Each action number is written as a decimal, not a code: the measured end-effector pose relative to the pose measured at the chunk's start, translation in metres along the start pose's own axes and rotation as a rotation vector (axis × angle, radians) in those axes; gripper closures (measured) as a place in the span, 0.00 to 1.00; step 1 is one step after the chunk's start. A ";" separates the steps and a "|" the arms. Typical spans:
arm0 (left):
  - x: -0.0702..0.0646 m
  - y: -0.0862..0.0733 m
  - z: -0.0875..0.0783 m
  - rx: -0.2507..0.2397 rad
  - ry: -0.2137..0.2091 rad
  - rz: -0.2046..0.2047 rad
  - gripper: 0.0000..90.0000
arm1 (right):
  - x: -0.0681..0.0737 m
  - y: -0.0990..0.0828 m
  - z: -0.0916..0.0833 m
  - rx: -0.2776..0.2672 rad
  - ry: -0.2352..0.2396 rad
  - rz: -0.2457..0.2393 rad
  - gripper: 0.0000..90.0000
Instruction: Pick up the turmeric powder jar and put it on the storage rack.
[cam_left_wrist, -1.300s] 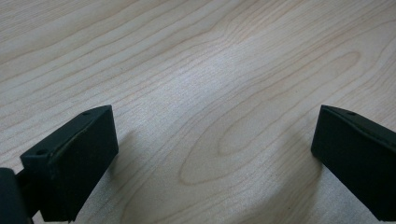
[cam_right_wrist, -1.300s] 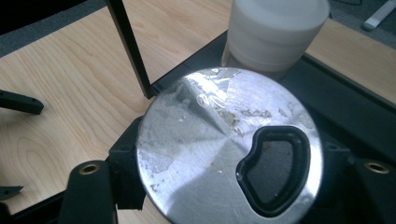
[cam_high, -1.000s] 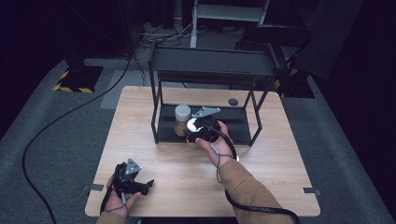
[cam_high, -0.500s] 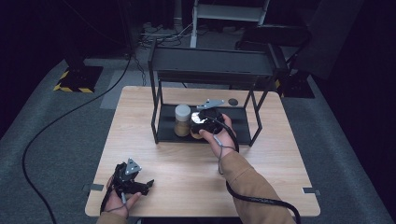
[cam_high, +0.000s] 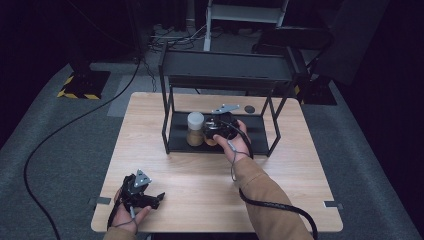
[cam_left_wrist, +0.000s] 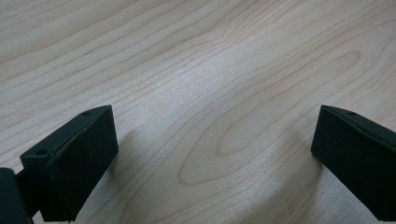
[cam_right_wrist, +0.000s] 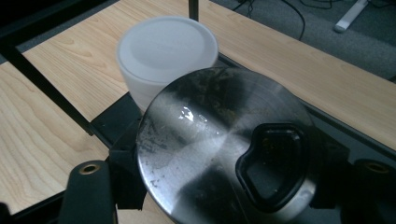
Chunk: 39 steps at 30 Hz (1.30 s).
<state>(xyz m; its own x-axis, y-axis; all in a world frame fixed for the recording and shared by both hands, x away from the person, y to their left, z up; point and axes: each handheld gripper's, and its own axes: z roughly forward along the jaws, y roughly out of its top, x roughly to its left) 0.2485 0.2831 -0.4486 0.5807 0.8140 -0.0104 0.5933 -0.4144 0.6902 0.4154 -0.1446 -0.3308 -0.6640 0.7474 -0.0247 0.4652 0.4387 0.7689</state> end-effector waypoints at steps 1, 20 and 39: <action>0.000 0.000 0.000 0.000 0.000 -0.001 0.00 | -0.001 0.000 0.002 0.003 -0.003 -0.003 0.36; 0.000 0.000 0.000 0.000 -0.002 -0.001 0.01 | -0.011 -0.007 0.029 0.053 -0.038 0.051 0.36; 0.000 0.000 0.000 0.000 -0.002 0.000 0.00 | -0.017 -0.015 0.038 0.087 -0.051 0.077 0.35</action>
<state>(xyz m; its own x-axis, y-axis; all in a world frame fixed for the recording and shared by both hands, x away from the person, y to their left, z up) 0.2488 0.2834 -0.4486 0.5817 0.8133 -0.0120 0.5936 -0.4144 0.6898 0.4421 -0.1448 -0.3658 -0.5945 0.8041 -0.0015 0.5641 0.4184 0.7118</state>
